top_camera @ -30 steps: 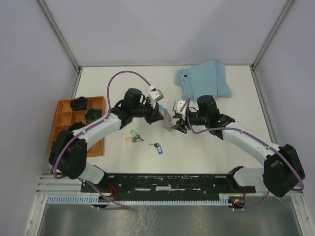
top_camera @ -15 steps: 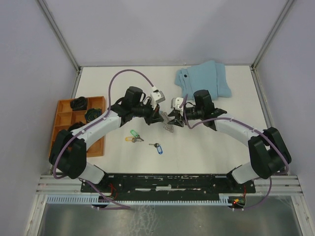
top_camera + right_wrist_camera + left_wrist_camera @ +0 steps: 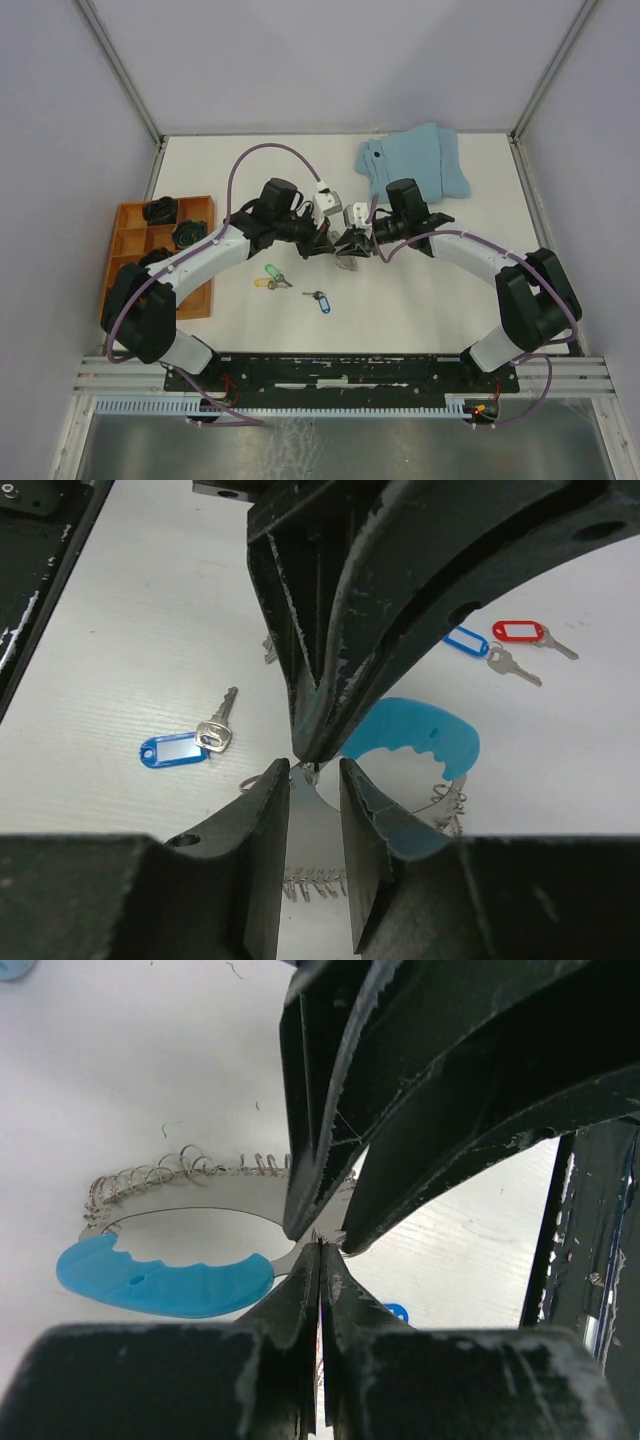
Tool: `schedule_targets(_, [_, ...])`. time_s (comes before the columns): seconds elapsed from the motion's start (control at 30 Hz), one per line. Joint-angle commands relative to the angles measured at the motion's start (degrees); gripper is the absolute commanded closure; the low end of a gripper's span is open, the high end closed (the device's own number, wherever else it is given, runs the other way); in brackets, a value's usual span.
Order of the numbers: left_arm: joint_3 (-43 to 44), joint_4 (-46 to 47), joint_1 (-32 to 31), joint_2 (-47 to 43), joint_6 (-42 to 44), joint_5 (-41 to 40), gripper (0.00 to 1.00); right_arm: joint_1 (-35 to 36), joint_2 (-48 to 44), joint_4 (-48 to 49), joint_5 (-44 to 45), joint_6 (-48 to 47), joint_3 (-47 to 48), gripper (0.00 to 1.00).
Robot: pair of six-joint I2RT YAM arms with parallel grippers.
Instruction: Put the keys on the keyring
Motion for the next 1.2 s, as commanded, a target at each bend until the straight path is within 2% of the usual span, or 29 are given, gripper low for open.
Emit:
schedule_targets(0.0, [3.79, -0.28, -0.86, -0.42, 2.68, -1.33, 0.97, -0.22, 0.84, -3.95, -5.23, -3.3, 2.98, 0.67])
schedule_targets(0.27, [4.63, -0.62, -1.72, 0.19, 3.2, -0.73, 0.97, -0.23, 1.41, -6.02, -5.24, -4.76, 3.21, 0.75])
schedule_targets(0.4, [4.59, -0.62, -1.88, 0.47, 3.18, 0.1, 0.97, -0.21, 2.19, -5.82, -5.68, -4.21, 3.01, 0.85])
schedule_targets(0.53, [3.35, 1.19, -1.88, -0.59, 2.24, 0.41, 0.97, -0.25, 2.61, -4.54, -5.77, -3.25, 2.14, 0.98])
schedule_targets(0.6, [2.48, 2.34, -1.9, -1.08, 1.66, 0.6, 0.97, -0.19, 2.2, -1.68, -5.21, -0.87, 1.04, 0.99])
schedule_targets(0.63, [2.05, 3.27, -1.86, -1.33, 1.33, 0.66, 0.95, -0.22, 1.79, 0.49, -4.71, 0.79, 0.21, 0.99])
schedule_targets(0.7, [0.59, 5.74, -1.89, -2.17, -0.2, -0.1, 0.85, -0.21, 0.55, 4.82, -3.31, 4.04, -1.83, 0.99])
schedule_targets(0.87, [-8.87, 20.52, -1.3, -7.82, -8.67, -3.16, 0.61, -0.18, -1.68, 19.59, 2.15, 15.25, -8.31, 0.99])
schedule_targets(0.93, [-13.5, 27.69, -0.82, -10.47, -12.68, -4.77, 0.56, -0.18, -2.32, 26.29, 4.42, 20.23, -10.95, 0.99])
schedule_targets(1.03, [-20.95, 38.4, -0.02, -14.27, -19.4, -8.34, 0.51, -0.2, -3.12, 35.29, 7.78, 26.41, -14.47, 0.99])
schedule_targets(1.17, [-29.98, 53.16, 2.54, -17.24, -29.74, -8.24, 0.5, -0.17, -3.35, 44.36, 10.47, 33.31, -17.38, 0.99])
